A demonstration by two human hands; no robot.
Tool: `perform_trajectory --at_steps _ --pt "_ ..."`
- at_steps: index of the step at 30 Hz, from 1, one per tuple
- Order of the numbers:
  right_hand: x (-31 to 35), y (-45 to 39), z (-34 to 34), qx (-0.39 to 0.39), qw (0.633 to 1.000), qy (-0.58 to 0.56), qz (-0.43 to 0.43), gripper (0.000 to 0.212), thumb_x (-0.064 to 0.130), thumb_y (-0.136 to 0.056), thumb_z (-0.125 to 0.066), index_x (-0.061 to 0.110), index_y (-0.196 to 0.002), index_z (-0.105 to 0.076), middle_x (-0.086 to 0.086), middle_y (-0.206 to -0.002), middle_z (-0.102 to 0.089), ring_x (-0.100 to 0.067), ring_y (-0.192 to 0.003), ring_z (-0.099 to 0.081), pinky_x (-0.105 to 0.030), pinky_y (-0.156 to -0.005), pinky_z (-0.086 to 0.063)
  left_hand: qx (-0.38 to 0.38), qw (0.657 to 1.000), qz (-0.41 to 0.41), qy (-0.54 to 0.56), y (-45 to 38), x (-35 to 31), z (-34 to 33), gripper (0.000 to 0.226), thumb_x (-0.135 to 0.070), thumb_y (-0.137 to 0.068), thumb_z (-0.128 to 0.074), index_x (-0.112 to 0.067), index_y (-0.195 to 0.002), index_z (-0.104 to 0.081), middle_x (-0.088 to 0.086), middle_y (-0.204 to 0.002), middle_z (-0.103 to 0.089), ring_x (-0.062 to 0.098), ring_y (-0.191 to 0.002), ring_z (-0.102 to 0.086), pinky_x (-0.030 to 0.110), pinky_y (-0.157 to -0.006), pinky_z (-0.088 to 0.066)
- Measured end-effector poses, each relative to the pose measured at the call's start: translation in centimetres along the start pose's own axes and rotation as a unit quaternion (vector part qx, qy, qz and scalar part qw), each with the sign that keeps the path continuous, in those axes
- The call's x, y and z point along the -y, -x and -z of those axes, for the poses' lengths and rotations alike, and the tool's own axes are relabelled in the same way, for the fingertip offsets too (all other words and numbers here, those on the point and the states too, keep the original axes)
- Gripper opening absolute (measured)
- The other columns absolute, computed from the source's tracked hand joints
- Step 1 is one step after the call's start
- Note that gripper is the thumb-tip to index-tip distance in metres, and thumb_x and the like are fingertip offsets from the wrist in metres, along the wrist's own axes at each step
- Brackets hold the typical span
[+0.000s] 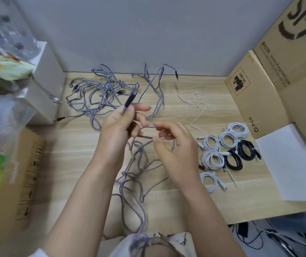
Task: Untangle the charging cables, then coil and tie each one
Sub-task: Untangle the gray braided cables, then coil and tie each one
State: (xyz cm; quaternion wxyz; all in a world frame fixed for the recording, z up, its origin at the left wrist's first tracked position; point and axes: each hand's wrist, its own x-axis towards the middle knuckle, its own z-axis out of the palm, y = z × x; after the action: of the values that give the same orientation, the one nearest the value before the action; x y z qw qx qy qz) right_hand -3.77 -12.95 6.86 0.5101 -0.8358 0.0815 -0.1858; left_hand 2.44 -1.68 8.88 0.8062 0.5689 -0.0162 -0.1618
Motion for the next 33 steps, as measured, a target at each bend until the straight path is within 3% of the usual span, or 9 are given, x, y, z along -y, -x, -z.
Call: perform_trajectory --at_steps 3,6,11,14,17,20,23,27,33 --pt "1.3 -0.4 0.0 0.1 0.993 -0.065 -0.027 0.029 0.026 -0.08 -0.063 0.044 -0.101 -0.052 0.02 -0.097 -0.063 0.004 -0.097 -0.059 -0.013 -0.087 -0.042 0.046 0.996 0.013 0.073 0.7 -1.3 -0.9 0.027 -0.028 -0.091 -0.043 -0.012 -0.088 -0.064 -0.004 -0.056 -0.053 0.011 -0.049 -0.033 0.019 -0.053 -0.04" --pt "1.4 0.0 0.0 0.125 0.989 -0.073 -0.042 0.015 0.033 -0.084 -0.057 0.045 -0.092 -0.054 0.019 -0.066 -0.06 -0.003 -0.07 -0.062 -0.024 -0.071 -0.047 0.057 0.99 0.018 0.124 1.1 -2.4 -1.4 0.031 -0.03 -0.086 -0.042 -0.014 -0.084 -0.068 -0.002 -0.058 -0.054 0.008 -0.046 -0.033 0.021 -0.054 -0.038" --pt "1.3 0.2 0.1 0.073 0.997 -0.025 -0.018 0.012 0.032 -0.087 -0.057 0.025 -0.085 -0.067 0.017 -0.057 -0.057 -0.004 -0.053 -0.052 -0.019 -0.056 -0.04 -0.059 0.995 -0.07 -0.028 0.7 -1.6 -1.8 0.04 -0.033 -0.094 -0.049 -0.022 -0.131 -0.039 -0.004 -0.103 -0.057 0.008 -0.074 -0.053 0.026 -0.063 -0.049" --pt "1.3 0.2 0.5 0.085 0.995 0.007 -0.047 0.016 0.027 -0.089 -0.059 0.018 -0.079 -0.069 0.019 -0.05 -0.052 -0.001 -0.051 -0.049 -0.017 -0.054 -0.034 -0.117 0.902 -0.269 -0.317 0.5 -0.4 -1.0 0.078 -0.045 -0.091 -0.05 -0.015 -0.148 -0.006 0.004 -0.149 -0.02 0.017 -0.135 -0.03 0.043 -0.11 -0.03" --pt "1.9 0.1 1.1 0.122 0.99 0.019 -0.062 0.025 0.024 -0.091 -0.059 0.03 -0.067 -0.06 0.018 -0.045 -0.049 -0.003 -0.049 -0.047 -0.017 -0.051 -0.031 0.014 0.777 -0.414 -0.474 0.4 -0.7 -0.4 0.053 -0.048 -0.099 -0.029 -0.019 -0.144 -0.031 0.004 -0.149 -0.031 0.02 -0.141 -0.025 0.055 -0.112 -0.018" --pt "2.8 -0.2 1.9 0.112 0.992 -0.027 -0.055 0.025 0.029 -0.091 -0.056 0.025 -0.067 -0.064 0.015 -0.054 -0.058 -0.001 -0.054 -0.052 -0.019 -0.054 -0.038 0.172 0.826 -0.315 -0.434 0.2 -0.4 0.4 0.049 -0.056 -0.098 -0.023 -0.034 -0.118 -0.061 -0.004 -0.098 -0.071 0.009 -0.096 -0.063 0.042 -0.095 -0.042" --pt "3.6 -0.4 2.8 0.092 0.992 -0.072 -0.04 0.028 0.026 -0.088 -0.052 0.027 -0.06 -0.058 0.019 -0.052 -0.056 0.003 -0.055 -0.053 -0.009 -0.055 -0.036 0.197 0.895 -0.206 -0.343 0.4 0.3 0.7 0.047 -0.069 -0.089 -0.032 -0.036 -0.084 -0.065 -0.001 -0.056 -0.054 0.013 -0.05 -0.049 0.025 -0.051 -0.041" --pt "4.0 -0.7 3.8 0.062 0.979 -0.164 -0.101 0.035 0.022 -0.087 -0.062 0.017 -0.054 -0.052 0.015 -0.04 -0.039 -0.001 -0.039 -0.034 -0.008 -0.045 -0.026 0.21 0.946 -0.118 -0.218 1.0 0.6 0.7 0.05 -0.076 -0.075 -0.049 -0.031 -0.055 -0.06 0.007 -0.054 -0.047 0.004 -0.05 -0.035 0.016 -0.05 -0.029" --pt "3.8 -1.1 4.3 0.038 0.915 -0.349 -0.196 0.03 0.03 -0.074 -0.061 0.02 -0.046 -0.058 0.006 -0.049 -0.035 -0.005 -0.042 -0.022 -0.019 -0.046 -0.016 0.245 0.967 -0.004 -0.065 1.5 0.4 0.7 0.046 -0.049 -0.077 -0.063 -0.028 -0.052 -0.031 -0.019 -0.05 -0.028 0.003 -0.047 -0.023 0.019 -0.047 -0.016"
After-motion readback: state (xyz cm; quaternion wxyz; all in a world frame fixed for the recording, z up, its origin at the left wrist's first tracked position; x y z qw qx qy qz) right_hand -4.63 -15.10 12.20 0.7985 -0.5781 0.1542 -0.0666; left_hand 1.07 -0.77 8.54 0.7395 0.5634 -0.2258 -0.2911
